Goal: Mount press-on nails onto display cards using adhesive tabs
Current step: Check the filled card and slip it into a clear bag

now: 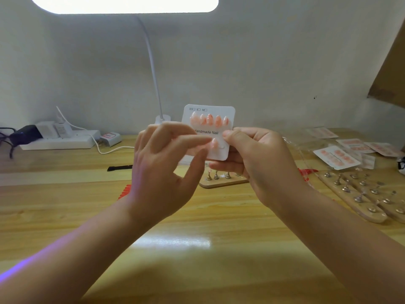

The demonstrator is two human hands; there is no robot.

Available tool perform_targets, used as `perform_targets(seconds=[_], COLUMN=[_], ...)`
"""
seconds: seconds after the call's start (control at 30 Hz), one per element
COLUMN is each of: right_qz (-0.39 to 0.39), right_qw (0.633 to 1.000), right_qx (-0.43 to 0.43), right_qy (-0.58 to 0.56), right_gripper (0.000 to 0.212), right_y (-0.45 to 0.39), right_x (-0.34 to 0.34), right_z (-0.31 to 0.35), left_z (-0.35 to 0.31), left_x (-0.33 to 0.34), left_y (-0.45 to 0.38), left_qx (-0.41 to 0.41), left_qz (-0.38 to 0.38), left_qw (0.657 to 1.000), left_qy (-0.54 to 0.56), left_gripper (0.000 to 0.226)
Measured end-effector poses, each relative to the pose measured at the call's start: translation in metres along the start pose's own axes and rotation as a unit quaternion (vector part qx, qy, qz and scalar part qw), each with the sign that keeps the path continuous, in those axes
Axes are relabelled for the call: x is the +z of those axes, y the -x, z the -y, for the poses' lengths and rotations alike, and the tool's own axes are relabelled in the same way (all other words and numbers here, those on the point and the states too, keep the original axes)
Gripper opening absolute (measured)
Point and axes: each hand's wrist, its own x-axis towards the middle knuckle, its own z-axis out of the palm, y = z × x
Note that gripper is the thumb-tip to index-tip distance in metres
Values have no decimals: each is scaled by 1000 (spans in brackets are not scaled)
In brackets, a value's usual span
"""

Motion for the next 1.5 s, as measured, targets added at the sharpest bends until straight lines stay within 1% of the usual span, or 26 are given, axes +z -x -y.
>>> perform_targets(seconds=[0.07,0.13,0.23,0.33,0.4,0.47,0.5,0.53,0.57,0.6,0.63,0.67,0.7,0.73,0.8,0.9,1.0,1.13,1.23,1.3,1.4,1.5], right_qz=[-2,-2,-5,-5,-7,-10,-12,-13,-14,-15,-14,-11,-5,5,32,75,84,62,33,16,13,37], right_qw=[1000,1000,1000,1000,1000,1000,1000,1000,1000,999,999,998,997,996,993,992,995,998,999,998,998,999], right_qx=[1,3,2,-8,-4,-1,-1,-1,2,8,18,30,44,59,80,77,49,8,-21,-38,-39,-9], right_qy=[-2,-4,-7,-3,-2,-6,-9,-13,-20,-29,-40,-53,-64,-71,-77,-60,-38,-4,33,54,44,-17], right_gripper=[19,19,20,26,26,27,27,25,22,18,14,11,12,13,15,12,12,13,10,8,7,13], right_y=[0,0,0,-1,-2,-3,-4,-5,-6,-7,-7,-8,-9,-9,-10,-10,-11,-11,-10,-9,-9,-10], right_x=[-1,-1,0,-1,-2,-2,-2,-2,-3,-3,-4,-5,-5,-6,-7,-10,-12,-11,-11,-11,-8,-9], right_z=[1,1,2,2,1,-1,-1,-1,-1,-1,-1,0,0,0,0,-1,-5,-11,-15,-18,-21,-20], left_z=[-1,-1,-1,1,0,-2,-2,-2,-1,-1,-2,0,1,2,4,4,3,0,-1,-2,-2,0], left_x=[0,0,2,2,1,2,3,3,3,2,0,0,1,1,1,1,0,1,2,3,5,5], left_y=[-2,-2,1,4,5,3,2,0,-2,-4,-6,-8,-9,-9,-10,-9,-9,-8,-6,-4,-3,-3], left_qx=[-24,-26,10,47,52,23,-8,-58,-128,-211,-296,-360,-404,-431,-462,-474,-474,-487,-486,-484,-492,-498], left_qz=[1,4,3,12,23,26,23,23,27,37,51,64,69,68,63,40,29,19,21,19,11,5], left_qw=[1000,1000,999,996,996,999,1000,998,991,973,941,902,866,844,823,812,806,798,795,796,793,795], left_qy=[-3,-12,-39,-74,-69,-36,-16,5,40,90,156,231,287,312,325,339,352,355,362,364,359,346], left_gripper=[19,20,17,19,24,27,30,35,41,44,42,32,21,15,16,15,14,13,20,18,14,11])
